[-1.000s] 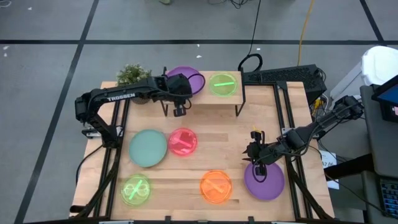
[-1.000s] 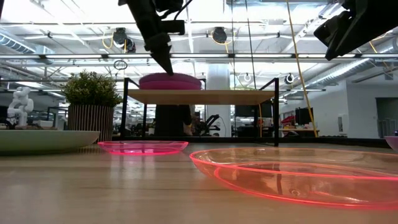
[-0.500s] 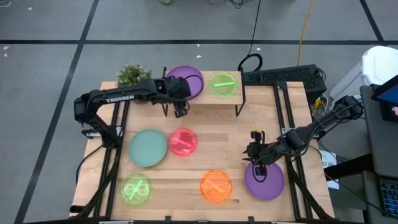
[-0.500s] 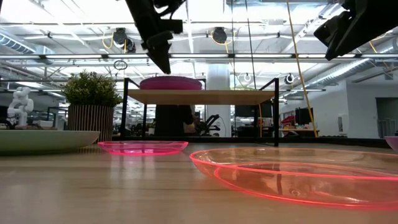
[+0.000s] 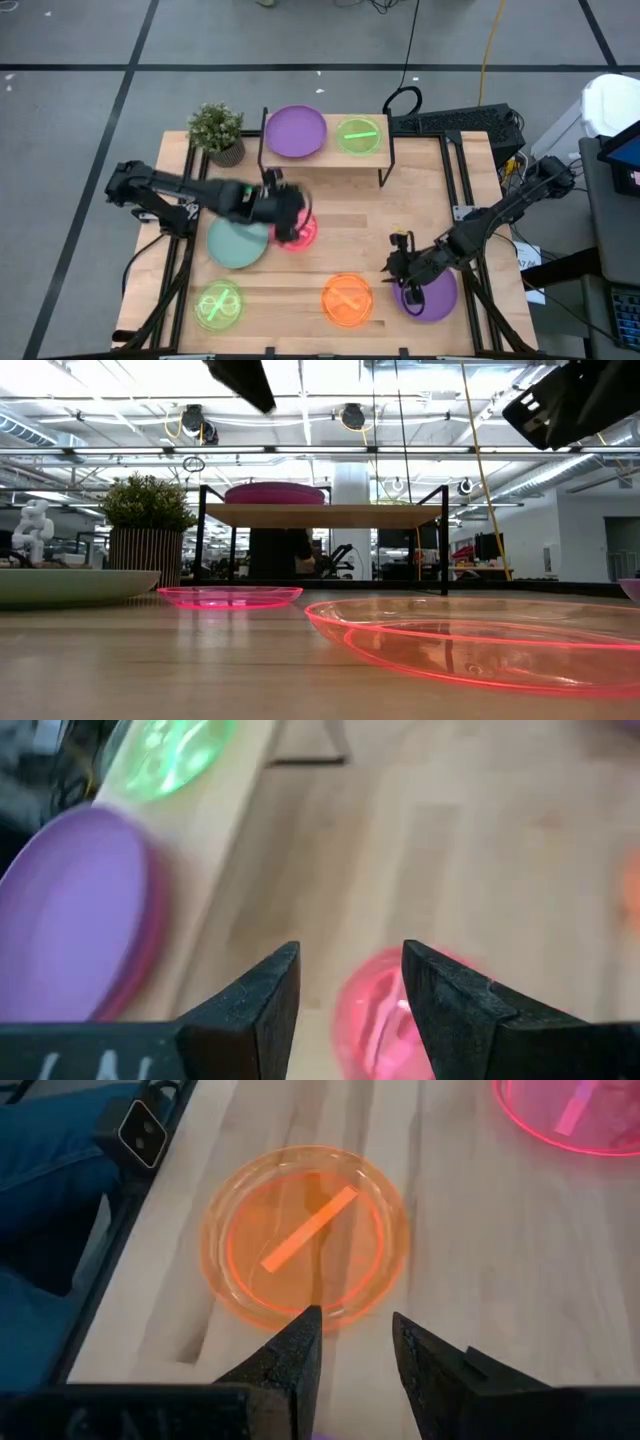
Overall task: Place and stack plates onto a shelf
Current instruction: Stack the transparent orange plate on top of the transparent green plate on the shelf
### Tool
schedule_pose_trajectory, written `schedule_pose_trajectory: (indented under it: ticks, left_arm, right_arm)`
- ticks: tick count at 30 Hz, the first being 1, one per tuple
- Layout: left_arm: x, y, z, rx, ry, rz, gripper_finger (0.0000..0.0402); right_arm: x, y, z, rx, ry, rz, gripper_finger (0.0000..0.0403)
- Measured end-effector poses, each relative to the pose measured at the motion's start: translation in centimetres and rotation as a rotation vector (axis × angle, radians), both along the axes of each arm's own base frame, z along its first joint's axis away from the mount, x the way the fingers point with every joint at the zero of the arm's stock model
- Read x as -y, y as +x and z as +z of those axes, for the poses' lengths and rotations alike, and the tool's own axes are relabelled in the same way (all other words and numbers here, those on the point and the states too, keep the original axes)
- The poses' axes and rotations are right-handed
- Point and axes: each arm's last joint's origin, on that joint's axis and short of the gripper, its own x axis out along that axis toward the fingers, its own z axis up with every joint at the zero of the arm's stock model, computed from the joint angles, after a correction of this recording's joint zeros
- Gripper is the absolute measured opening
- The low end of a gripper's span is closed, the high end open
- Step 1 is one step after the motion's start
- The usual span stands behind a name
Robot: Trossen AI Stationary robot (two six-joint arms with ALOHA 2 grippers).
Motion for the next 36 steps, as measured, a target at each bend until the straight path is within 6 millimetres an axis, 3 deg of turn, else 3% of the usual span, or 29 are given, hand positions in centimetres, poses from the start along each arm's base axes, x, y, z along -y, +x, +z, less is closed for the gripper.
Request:
schedule_pose_trajectory:
  ticks: [7, 14, 20, 25, 36]
  left_arm:
    - [6.6, -1.7, -0.2, 0.054, 0.047, -0.100, 0.0182]
    - [10.3, -3.5, -0.5, 0.105, 0.004, -0.151, 0.0181]
    - [11.4, -4.2, -4.0, 0.072, 0.017, -0.184, 0.0181]
    - [11.1, -4.4, -6.7, 0.036, 0.027, -0.190, 0.0181]
    - [11.2, -4.2, -6.7, 0.063, -0.013, -0.182, 0.0181]
  right_arm:
    - [-3.8, 1.7, -1.3, -0.012, -0.002, 0.045, 0.0110]
    - [-7.1, 4.0, -2.4, -0.053, -0.077, 0.140, 0.0110]
    - [-9.8, 5.0, -3.8, -0.122, -0.163, 0.252, 0.0110]
    - [-10.7, 5.2, -5.7, -0.175, -0.225, 0.310, 0.0110]
    - [-10.6, 5.3, -6.6, -0.134, -0.391, 0.457, 0.0109]
